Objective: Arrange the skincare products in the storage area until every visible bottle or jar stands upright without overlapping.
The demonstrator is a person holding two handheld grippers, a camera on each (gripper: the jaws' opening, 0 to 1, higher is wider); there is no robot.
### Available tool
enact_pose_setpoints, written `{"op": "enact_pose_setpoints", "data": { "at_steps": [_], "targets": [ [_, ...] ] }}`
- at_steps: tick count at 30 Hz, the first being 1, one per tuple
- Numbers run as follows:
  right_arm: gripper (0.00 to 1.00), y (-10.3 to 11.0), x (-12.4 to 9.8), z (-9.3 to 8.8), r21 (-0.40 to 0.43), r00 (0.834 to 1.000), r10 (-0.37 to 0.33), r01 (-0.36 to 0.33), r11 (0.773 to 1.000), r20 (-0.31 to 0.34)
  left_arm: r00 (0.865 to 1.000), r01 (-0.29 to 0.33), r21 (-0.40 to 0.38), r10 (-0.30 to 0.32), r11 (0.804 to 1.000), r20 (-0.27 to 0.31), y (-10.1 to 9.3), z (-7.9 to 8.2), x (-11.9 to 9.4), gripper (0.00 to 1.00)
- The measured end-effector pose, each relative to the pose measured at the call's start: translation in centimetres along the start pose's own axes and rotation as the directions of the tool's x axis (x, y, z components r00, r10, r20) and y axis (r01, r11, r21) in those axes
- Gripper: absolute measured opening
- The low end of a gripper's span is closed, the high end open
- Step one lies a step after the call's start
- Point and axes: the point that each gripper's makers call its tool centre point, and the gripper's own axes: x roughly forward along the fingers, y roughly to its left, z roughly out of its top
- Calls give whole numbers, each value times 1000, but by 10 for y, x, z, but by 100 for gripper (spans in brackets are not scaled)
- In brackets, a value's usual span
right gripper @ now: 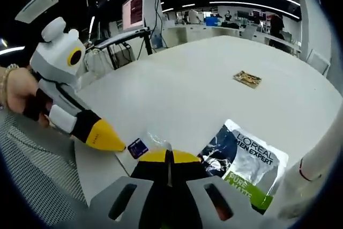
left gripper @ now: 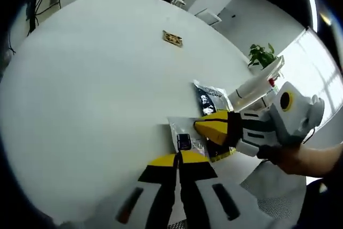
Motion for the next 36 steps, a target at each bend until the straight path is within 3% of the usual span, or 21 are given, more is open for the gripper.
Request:
{"op": "enact_pose_setpoints", "data": {
  "at_steps": [3,11,15,17,20,23,25,28,30,34,36],
  "targets": [
    [1,1,2,-1,-26,1000,-1,1,1000,-17,1000,-19,54,19,998,-15,5,-1,1,0],
    [1,2,4,-2,-70,999,-34,33,997,-27,999,-30,88,32,996,-14,8,0,2,0],
    [1,3,3,-2,-72,999,-39,37,997,-23,998,-41,193,48,980,-31,9,-1,1,1],
    [1,2,3,-2,-75,999,-40,38,996,-24,994,-85,291,100,953,-39,15,0,-2,1],
    [1,2,2,-1,-65,999,-41,40,997,-22,994,-99,375,111,922,-10,17,9,-2,3],
    [1,2,2,-1,-69,999,-43,42,997,-20,999,-38,484,24,874,36,0,23,3,7],
    [1,2,1,-1,-67,999,-40,39,997,-19,999,-32,554,18,832,31,-9,26,6,7],
    [1,2,1,0,-74,999,-38,36,997,-23,1000,-30,623,24,781,18,-14,25,16,9],
    [1,2,2,0,-77,999,-36,34,996,-25,999,-27,643,33,766,3,-12,22,22,11],
    [1,1,2,-1,-83,999,-28,26,996,-25,997,-40,723,73,690,-15,-10,17,28,15],
    [1,1,3,-1,-86,999,-26,24,996,-27,998,-42,728,61,684,1,-16,20,27,15]
  ]
}}
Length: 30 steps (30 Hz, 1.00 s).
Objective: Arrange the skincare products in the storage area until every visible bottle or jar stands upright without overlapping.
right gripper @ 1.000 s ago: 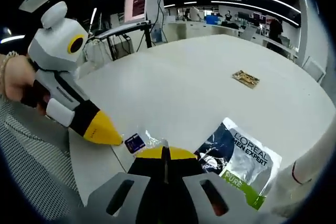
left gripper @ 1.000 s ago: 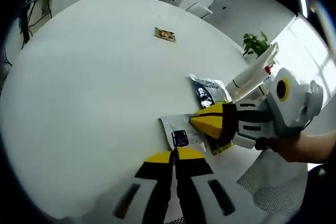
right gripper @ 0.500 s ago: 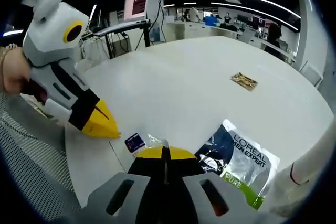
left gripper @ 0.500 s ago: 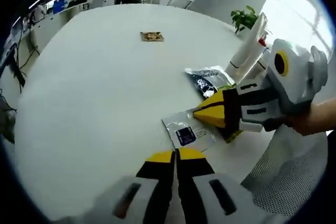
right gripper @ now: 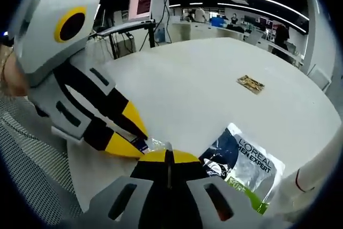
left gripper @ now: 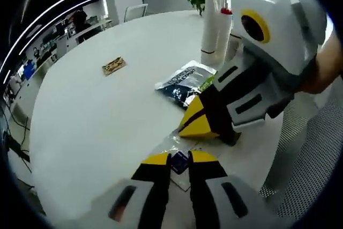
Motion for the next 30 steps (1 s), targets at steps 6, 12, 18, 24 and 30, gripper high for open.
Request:
{"op": "enact_pose_setpoints", "data": {
  "at_steps": [6,12,18,24,30],
  "targets": [
    [3,-1,1,0,-19,1000,9,-9,1000,-3,1000,-2,36,2,999,-7,-1,1,-1,16],
    [7,-6,-2,6,-65,1000,-14,16,998,24,1000,-14,36,14,999,-7,-2,3,-3,16],
    [11,-10,-6,14,-95,998,-22,27,995,58,1000,-24,30,24,999,-12,-2,2,-1,15],
    [17,-12,-12,13,-97,997,-27,33,995,65,999,-32,22,33,999,-13,-1,0,0,16],
    [16,-14,-16,8,-84,998,-30,35,996,57,999,-38,-18,38,999,-19,0,0,1,16]
  ]
}}
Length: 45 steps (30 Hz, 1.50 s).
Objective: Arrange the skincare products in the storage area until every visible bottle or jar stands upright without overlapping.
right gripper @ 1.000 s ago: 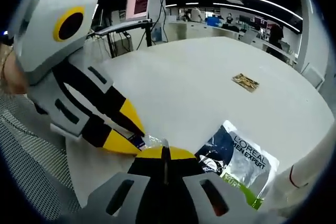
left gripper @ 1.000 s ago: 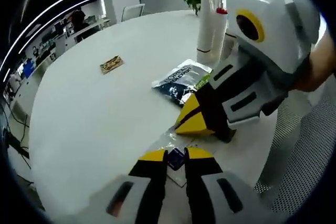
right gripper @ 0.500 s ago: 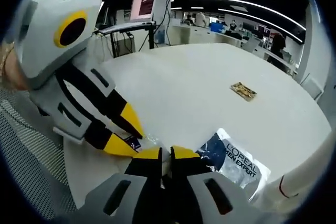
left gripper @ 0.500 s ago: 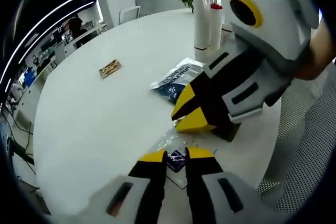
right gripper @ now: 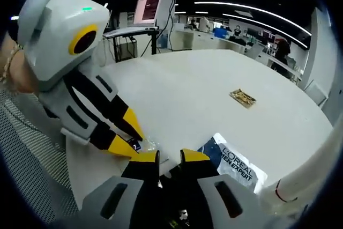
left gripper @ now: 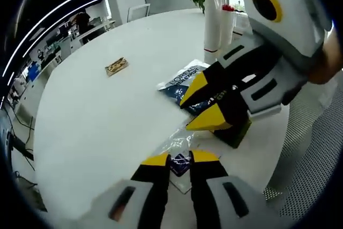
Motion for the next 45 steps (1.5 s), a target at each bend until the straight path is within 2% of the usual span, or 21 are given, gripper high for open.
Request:
{"op": "enact_pose_setpoints", "data": {
  "at_steps": [17,27,32,35,41,45],
  "targets": [
    [16,-5,-12,-5,24,1000,-12,12,1000,4,1000,-17,-49,17,999,2,5,1,-4,19],
    [22,-4,-24,-8,56,1000,-12,11,998,18,1000,-17,-70,18,997,11,7,4,-8,23],
    [29,-4,-36,-8,84,999,-11,8,996,31,1000,-16,-82,18,997,26,6,8,-11,25],
    [36,-2,-39,-13,93,1000,-2,0,996,26,999,-15,-88,18,996,29,5,10,-13,29],
    [46,0,-53,-19,126,999,1,-5,992,32,999,-20,-95,24,995,40,4,11,-18,37],
    [53,2,-62,-19,143,999,3,-8,990,38,999,-27,-110,31,994,32,3,8,-21,46]
  ]
}}
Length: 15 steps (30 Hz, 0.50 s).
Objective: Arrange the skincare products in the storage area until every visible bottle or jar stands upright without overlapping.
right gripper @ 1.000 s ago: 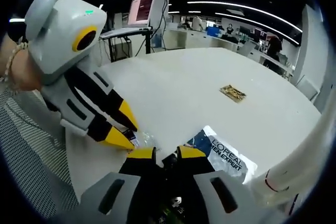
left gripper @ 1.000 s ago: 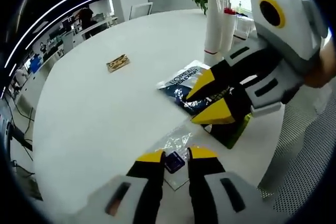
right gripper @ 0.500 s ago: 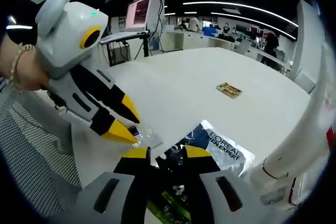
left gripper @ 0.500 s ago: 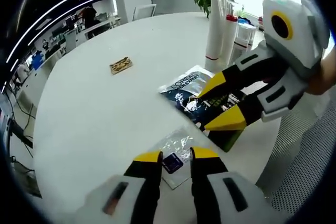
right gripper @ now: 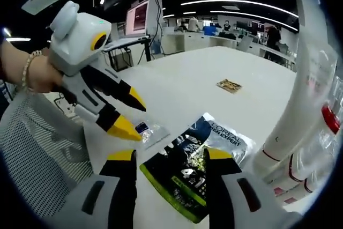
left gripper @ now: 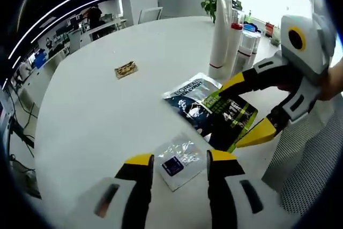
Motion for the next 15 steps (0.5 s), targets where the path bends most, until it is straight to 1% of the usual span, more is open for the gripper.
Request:
{"op": "enact_pose_setpoints", "data": {
  "at_steps": [5,7,9,15],
  "targets": [
    [61,3,-12,3,18,1000,6,-7,1000,11,1000,-7,-27,8,1000,15,0,2,-8,53],
    [63,4,-17,3,29,1000,4,-4,1000,17,1000,-9,-36,10,999,18,2,0,-8,55],
    [67,3,-21,2,39,1000,-4,3,999,16,1000,-13,-47,14,999,21,2,0,-11,58],
    [72,1,-35,2,71,999,-27,25,997,27,999,-7,-72,10,997,41,0,4,-19,64]
  ]
}}
